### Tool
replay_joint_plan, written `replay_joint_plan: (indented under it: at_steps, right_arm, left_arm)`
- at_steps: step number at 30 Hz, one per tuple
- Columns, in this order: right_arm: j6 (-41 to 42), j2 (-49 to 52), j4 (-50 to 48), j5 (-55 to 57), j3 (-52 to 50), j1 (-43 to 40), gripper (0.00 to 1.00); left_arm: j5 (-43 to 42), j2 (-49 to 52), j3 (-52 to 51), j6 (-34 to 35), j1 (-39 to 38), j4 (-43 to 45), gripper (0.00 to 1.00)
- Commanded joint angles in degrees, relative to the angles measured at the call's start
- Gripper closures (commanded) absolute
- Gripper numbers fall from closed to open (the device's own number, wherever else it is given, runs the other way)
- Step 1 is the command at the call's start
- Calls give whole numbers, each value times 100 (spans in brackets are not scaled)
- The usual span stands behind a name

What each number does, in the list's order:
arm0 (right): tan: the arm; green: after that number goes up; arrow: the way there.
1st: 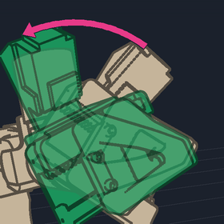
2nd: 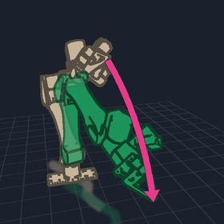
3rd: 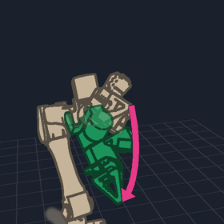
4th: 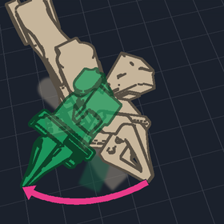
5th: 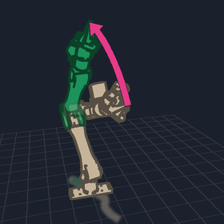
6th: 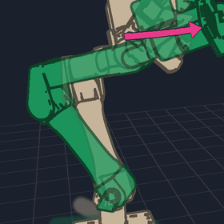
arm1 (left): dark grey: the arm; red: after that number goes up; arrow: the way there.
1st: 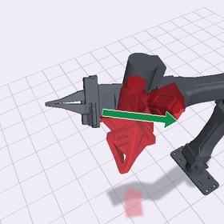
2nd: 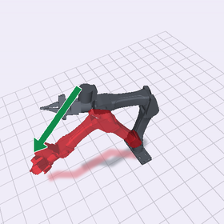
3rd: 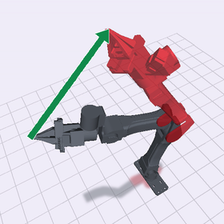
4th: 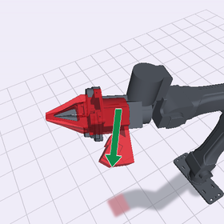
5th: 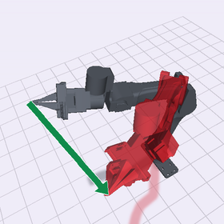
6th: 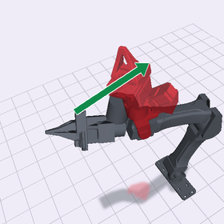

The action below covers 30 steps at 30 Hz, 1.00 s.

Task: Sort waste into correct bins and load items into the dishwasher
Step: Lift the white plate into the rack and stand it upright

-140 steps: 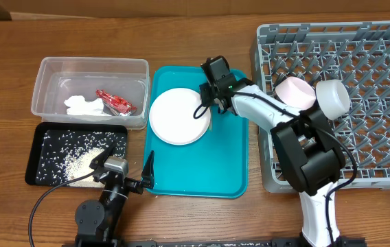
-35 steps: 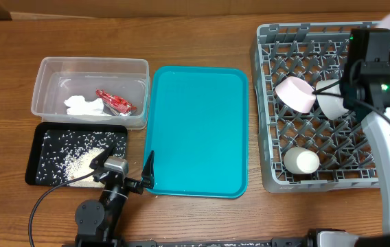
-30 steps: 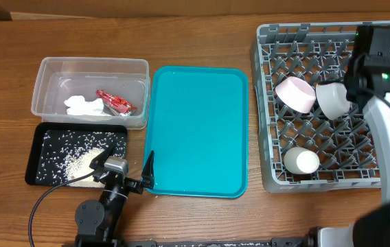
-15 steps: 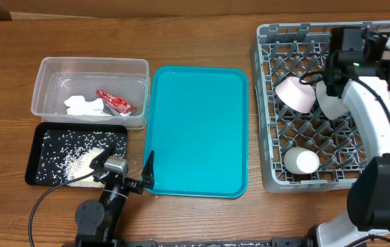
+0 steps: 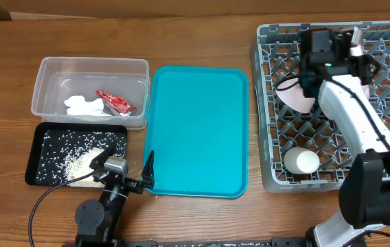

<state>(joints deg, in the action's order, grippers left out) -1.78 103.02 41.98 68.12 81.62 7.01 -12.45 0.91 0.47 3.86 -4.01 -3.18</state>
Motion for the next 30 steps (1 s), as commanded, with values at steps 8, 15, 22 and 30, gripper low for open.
replay_joint_plan:
  at_steps: [8, 15, 22, 30]
  right_arm:
    - [256, -1198, 125, -1545, 326, 1539, 24]
    - [892, -2079, 885, -2500, 326, 1893, 25]
    - [1596, -3080, 1646, -5834, 326, 2334, 24]
    - [1794, -3460, 1633, -8411, 326, 2411, 0]
  left_arm:
    - [-52, -44, -20, -48, 35, 4, 0]
    - [-50, -44, -20, -48, 35, 4, 0]
    - [-52, -44, -20, -48, 35, 2, 0]
    - [-50, -44, -20, -48, 35, 4, 0]
